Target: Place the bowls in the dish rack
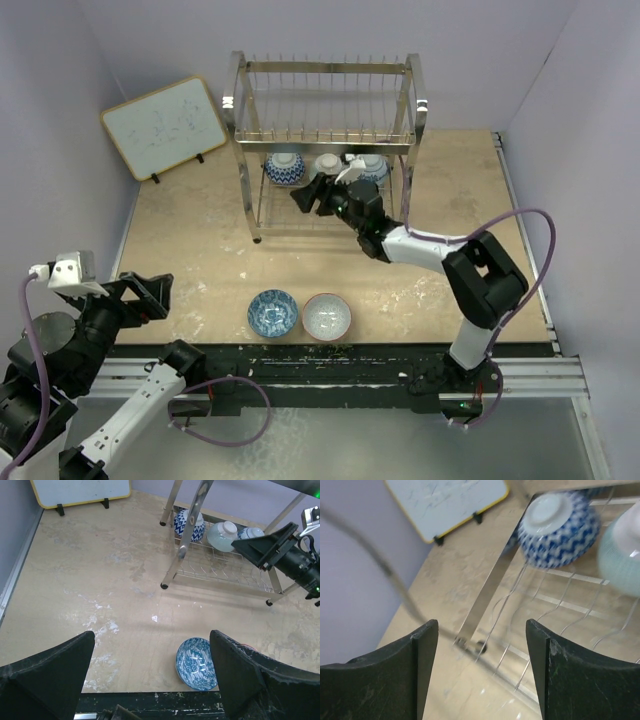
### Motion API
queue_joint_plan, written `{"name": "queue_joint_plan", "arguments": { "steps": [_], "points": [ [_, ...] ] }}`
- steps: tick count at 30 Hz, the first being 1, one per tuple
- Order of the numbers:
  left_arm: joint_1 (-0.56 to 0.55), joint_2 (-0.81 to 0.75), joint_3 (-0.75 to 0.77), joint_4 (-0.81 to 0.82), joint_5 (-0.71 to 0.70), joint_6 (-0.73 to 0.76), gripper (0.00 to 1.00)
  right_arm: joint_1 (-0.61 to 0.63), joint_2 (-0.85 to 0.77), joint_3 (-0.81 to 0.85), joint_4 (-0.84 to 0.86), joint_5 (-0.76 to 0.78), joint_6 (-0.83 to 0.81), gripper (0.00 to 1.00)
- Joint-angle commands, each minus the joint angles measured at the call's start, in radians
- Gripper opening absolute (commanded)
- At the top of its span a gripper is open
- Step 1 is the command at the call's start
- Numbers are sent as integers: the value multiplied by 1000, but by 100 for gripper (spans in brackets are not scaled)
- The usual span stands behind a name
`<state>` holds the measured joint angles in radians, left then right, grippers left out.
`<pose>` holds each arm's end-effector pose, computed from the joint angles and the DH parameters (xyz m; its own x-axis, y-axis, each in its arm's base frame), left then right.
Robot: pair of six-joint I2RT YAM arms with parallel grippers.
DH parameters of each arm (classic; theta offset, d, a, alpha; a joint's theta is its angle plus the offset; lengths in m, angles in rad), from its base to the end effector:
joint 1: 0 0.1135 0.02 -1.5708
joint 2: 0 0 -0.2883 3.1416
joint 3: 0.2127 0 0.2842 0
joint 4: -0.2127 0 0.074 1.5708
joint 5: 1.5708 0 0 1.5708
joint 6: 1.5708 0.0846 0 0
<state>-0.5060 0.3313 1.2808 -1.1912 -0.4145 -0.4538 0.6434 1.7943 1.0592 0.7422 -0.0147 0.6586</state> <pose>0.0229 0.0262 0.4318 -0.2327 -0.3298 -0.9149 -0.0004 0.9408 -0.3390 0.3903 0.2942 0.2540 -0.3698 0.4876 -0.7909 -0.4872 0.6231 0.6119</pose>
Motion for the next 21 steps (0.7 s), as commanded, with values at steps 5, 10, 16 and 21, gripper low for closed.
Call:
{"name": "queue_joint_plan", "arguments": {
  "steps": [5, 10, 16, 21],
  "points": [
    [0, 26, -14, 61, 42, -20, 99, 184, -227, -257, -9, 139, 15, 72],
    [0, 20, -31, 62, 43, -24, 99, 315, -414, -377, -158, 247, -17, 72],
    [0, 6, -65, 78, 52, -33, 99, 442, -574, -422, -373, 298, -93, 71],
    [0, 3, -74, 78, 58, -38, 99, 584, -569, -362, -580, 351, -138, 71]
  ]
}}
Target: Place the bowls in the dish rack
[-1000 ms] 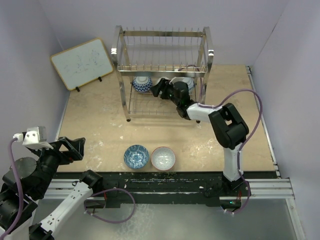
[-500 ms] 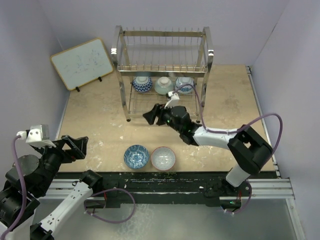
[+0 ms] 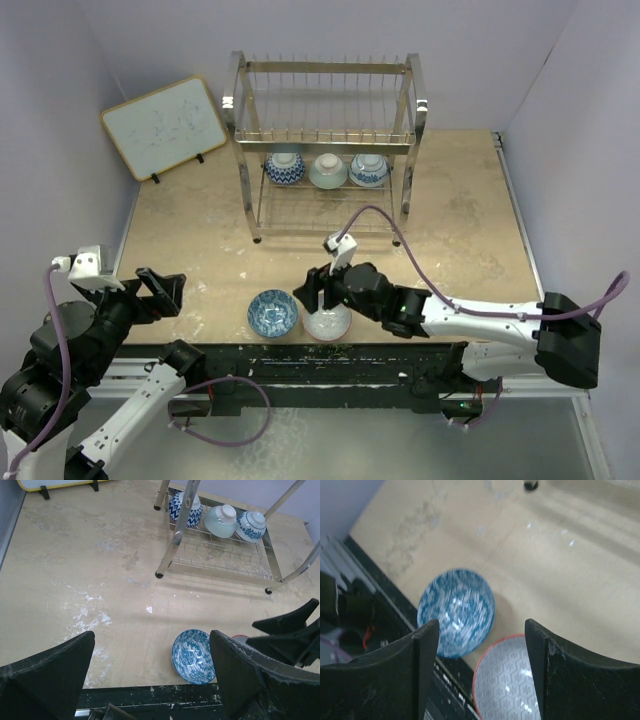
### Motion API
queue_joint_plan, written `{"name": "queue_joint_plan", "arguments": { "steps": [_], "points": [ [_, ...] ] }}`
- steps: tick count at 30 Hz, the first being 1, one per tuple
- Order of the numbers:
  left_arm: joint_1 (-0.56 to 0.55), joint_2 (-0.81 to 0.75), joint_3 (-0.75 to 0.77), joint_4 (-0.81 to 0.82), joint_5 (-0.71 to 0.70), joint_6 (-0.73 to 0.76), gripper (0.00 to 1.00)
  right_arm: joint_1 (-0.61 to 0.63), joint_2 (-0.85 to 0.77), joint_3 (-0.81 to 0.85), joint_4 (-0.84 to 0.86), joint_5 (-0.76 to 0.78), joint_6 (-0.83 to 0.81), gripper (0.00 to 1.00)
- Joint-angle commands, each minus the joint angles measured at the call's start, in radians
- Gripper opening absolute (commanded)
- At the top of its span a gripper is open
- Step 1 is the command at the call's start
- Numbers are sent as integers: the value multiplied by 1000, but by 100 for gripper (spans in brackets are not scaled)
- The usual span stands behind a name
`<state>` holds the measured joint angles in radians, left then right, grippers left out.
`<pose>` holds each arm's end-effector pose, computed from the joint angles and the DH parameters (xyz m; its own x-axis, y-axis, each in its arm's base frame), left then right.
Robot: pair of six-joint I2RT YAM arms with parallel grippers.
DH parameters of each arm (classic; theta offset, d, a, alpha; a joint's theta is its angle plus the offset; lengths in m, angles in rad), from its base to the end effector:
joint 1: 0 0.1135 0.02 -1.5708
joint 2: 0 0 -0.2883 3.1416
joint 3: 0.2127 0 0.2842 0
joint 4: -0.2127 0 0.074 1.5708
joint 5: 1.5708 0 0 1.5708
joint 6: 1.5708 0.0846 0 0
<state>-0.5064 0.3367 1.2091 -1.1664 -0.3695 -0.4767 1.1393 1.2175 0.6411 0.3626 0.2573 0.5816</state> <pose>0.0383 0.0137 0.4158 -0.2940 -0.3262 -0.8984 0.0170 0.9380 -0.3462 0.1610 0.2981 0.2498 -0.4996 0.1853 -0.8462 -0.5983 0.6326 0.4917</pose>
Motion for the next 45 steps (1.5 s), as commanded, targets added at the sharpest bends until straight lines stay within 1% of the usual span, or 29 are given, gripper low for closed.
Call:
{"name": "queue_joint_plan", "arguments": {
  "steps": [1, 5, 9, 12, 15, 20, 26, 29, 35, 36, 37, 38, 39, 40, 42, 45],
  "points": [
    [0, -6, -2, 52, 14, -16, 99, 114, 18, 67, -246, 93, -59, 71],
    [0, -22, -3, 47, 8, -20, 99, 207, 49, 96, -354, 170, -6, 71],
    [0, -30, 0, 39, 6, -20, 99, 253, 97, 117, -418, 206, 15, 71],
    [0, -27, 3, 32, 7, -20, 99, 283, 159, 153, -449, 209, 14, 71],
    [0, -27, 4, 27, 9, -23, 99, 315, 231, 202, -508, 252, 32, 69],
    [-1, -37, 2, 24, 9, -31, 99, 336, 309, 252, -582, 319, 72, 66],
    [0, -34, 7, 15, 7, -30, 99, 336, 319, 254, -600, 336, 109, 59],
    [0, -34, 5, 16, 6, -30, 99, 336, 343, 258, -606, 341, 117, 40],
    [0, -32, 6, 17, 8, -26, 99, 336, 350, 253, -609, 335, 148, 36],
    [0, -34, 6, 18, 9, -27, 99, 336, 347, 251, -611, 336, 157, 32],
    [0, -36, 5, 17, 9, -28, 99, 335, 343, 248, -613, 336, 165, 26],
    [0, -37, 6, 17, 9, -28, 99, 336, 337, 246, -617, 338, 176, 15],
    [0, -39, 7, 16, 9, -28, 99, 335, 328, 246, -629, 349, 186, 8],
    [0, -42, 9, 15, 8, -29, 99, 335, 317, 249, -643, 360, 197, 4],
    [0, -44, 14, 13, 7, -29, 99, 336, 285, 256, -663, 376, 202, 1],
    [-1, -44, 22, 13, 7, -31, 99, 335, 212, 268, -655, 374, 178, 0]
  ]
}}
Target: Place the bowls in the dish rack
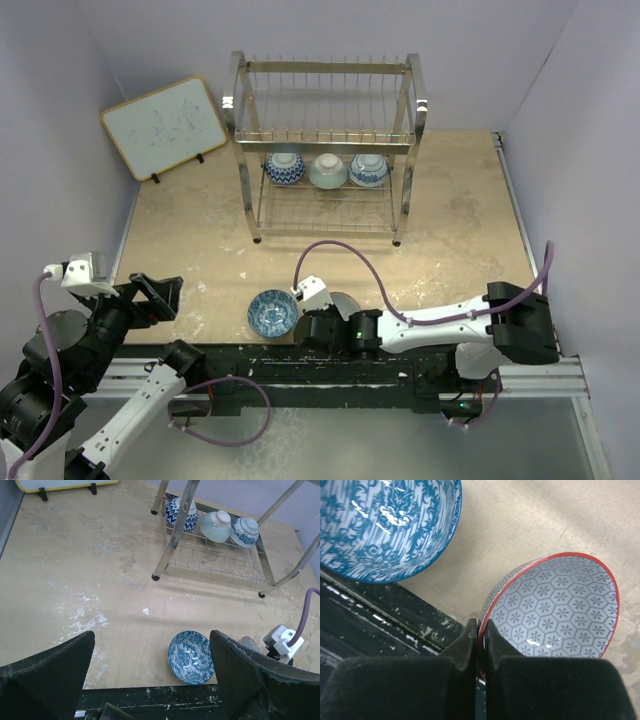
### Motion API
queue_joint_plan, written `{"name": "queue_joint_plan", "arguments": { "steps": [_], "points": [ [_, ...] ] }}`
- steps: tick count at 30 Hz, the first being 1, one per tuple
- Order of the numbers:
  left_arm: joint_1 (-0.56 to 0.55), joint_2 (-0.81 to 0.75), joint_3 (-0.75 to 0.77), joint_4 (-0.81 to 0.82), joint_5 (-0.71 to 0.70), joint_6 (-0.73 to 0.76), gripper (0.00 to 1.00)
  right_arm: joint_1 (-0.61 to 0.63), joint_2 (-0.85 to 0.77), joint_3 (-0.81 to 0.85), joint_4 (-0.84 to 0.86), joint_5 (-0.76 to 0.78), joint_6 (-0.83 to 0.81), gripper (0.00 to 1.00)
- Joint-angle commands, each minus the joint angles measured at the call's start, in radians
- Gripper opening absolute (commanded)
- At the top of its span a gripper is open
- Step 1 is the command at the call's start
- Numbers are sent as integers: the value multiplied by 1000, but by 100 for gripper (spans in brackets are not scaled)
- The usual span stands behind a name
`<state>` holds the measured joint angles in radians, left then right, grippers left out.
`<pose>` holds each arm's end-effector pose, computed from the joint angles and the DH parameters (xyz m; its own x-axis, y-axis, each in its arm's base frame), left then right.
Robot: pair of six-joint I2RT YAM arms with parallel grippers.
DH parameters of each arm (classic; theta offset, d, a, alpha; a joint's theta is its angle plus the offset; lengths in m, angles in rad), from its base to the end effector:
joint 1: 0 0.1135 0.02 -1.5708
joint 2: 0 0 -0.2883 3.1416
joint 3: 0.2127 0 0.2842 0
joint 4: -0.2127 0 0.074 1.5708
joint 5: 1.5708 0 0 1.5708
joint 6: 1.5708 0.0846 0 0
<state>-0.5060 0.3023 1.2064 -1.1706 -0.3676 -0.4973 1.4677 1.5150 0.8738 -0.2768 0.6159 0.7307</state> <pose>0.0296 0.0184 0.4145 -0.2736 -0.3574 -0.8930 0.0211 0.9260 -0.3770 0.0846 0.3424 0.1696 -0.5787 -0.2994 -0.7586 -0.5232 0.8498 0.0636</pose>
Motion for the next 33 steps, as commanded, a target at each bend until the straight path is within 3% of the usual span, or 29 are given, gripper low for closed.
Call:
{"name": "queue_joint_plan", "arguments": {
  "steps": [1, 7, 11, 19, 23, 28, 33],
  "points": [
    [0, -9, 27, 17, 5, -10, 99, 6, -118, 38, -1, 13, 18, 0],
    [0, -4, 40, 21, 9, -8, 99, -57, -299, 28, 198, -79, -77, 0],
    [0, 12, 61, 25, 13, 0, 99, -231, -362, -12, 402, -342, -110, 0],
    [0, 20, 105, 20, 6, 7, 99, -446, -254, 45, 660, -671, -89, 0],
    [0, 24, 119, 20, 6, 11, 99, -540, -167, 49, 808, -796, 13, 0],
    [0, 30, 140, 26, 6, 21, 99, -654, -47, -13, 1182, -953, 253, 0],
    [0, 40, 170, 15, 8, 37, 99, -694, 141, 10, 1502, -1059, 468, 0]
  ]
}}
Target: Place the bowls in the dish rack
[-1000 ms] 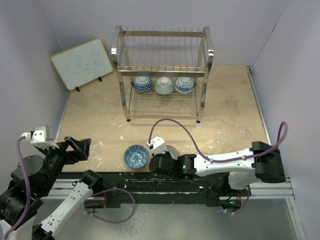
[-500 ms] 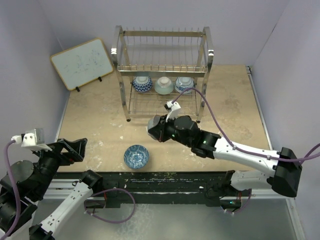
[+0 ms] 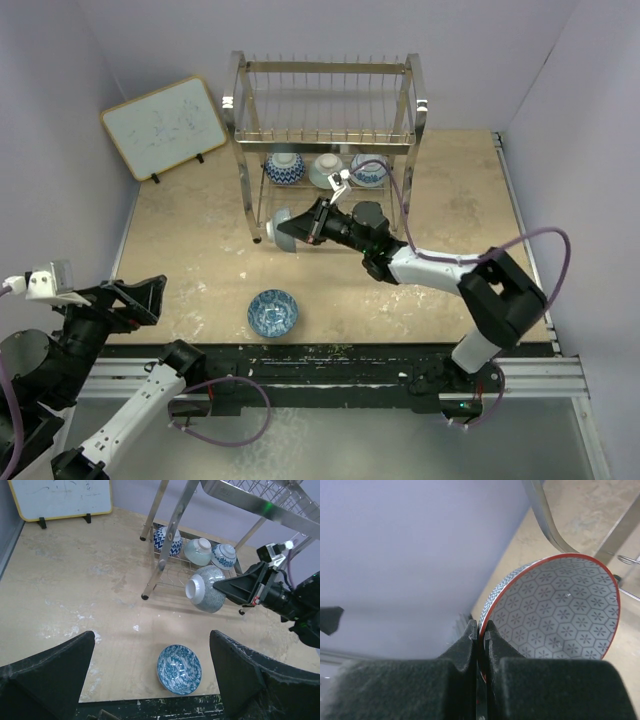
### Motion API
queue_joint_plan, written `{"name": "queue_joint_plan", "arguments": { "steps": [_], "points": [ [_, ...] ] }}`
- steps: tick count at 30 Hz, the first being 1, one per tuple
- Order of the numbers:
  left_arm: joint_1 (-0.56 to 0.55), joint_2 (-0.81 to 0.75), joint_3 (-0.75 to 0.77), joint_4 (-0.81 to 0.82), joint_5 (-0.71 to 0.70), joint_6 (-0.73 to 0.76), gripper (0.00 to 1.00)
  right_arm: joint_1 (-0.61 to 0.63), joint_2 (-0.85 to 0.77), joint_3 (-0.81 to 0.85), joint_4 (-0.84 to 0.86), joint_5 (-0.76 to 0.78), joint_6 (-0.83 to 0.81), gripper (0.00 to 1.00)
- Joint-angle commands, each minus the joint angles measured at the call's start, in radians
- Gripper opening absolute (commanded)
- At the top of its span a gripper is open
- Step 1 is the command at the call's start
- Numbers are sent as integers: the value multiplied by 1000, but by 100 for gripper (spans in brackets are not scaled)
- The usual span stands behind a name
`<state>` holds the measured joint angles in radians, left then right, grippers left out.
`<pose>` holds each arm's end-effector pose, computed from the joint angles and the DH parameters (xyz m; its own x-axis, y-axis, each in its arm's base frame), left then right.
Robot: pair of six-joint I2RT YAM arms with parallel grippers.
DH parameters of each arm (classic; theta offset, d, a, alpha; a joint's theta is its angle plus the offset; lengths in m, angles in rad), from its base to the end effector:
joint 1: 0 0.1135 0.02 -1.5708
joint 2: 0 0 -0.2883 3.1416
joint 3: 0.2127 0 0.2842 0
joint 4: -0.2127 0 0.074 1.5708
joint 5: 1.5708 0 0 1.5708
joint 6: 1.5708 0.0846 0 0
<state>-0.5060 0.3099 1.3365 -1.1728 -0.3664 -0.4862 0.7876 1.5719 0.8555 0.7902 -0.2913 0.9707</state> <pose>0.0053 0.0317 0.4479 -0.1792 -0.3994 -0.8991 0.0664 0.9069 -0.4161 0.2818 0.3175 0.2761 -0.6976 0.4198 -0.5807 -0.5404 0.2239 0.8111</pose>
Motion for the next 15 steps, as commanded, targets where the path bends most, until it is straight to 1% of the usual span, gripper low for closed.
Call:
{"name": "queue_joint_plan", "arguments": {
  "steps": [1, 5, 8, 15],
  "points": [
    [0, 32, 43, 14, 6, 27, 99, -18, 121, 35, 490, -165, 272, 0],
    [0, 29, 56, 10, 1, 29, 99, -50, 258, 51, 728, -165, 430, 0],
    [0, 34, 65, 6, 0, 33, 99, -82, 327, 83, 817, -151, 490, 0],
    [0, 46, 84, 3, -13, 44, 99, -149, 369, 189, 806, -111, 497, 0]
  ]
}}
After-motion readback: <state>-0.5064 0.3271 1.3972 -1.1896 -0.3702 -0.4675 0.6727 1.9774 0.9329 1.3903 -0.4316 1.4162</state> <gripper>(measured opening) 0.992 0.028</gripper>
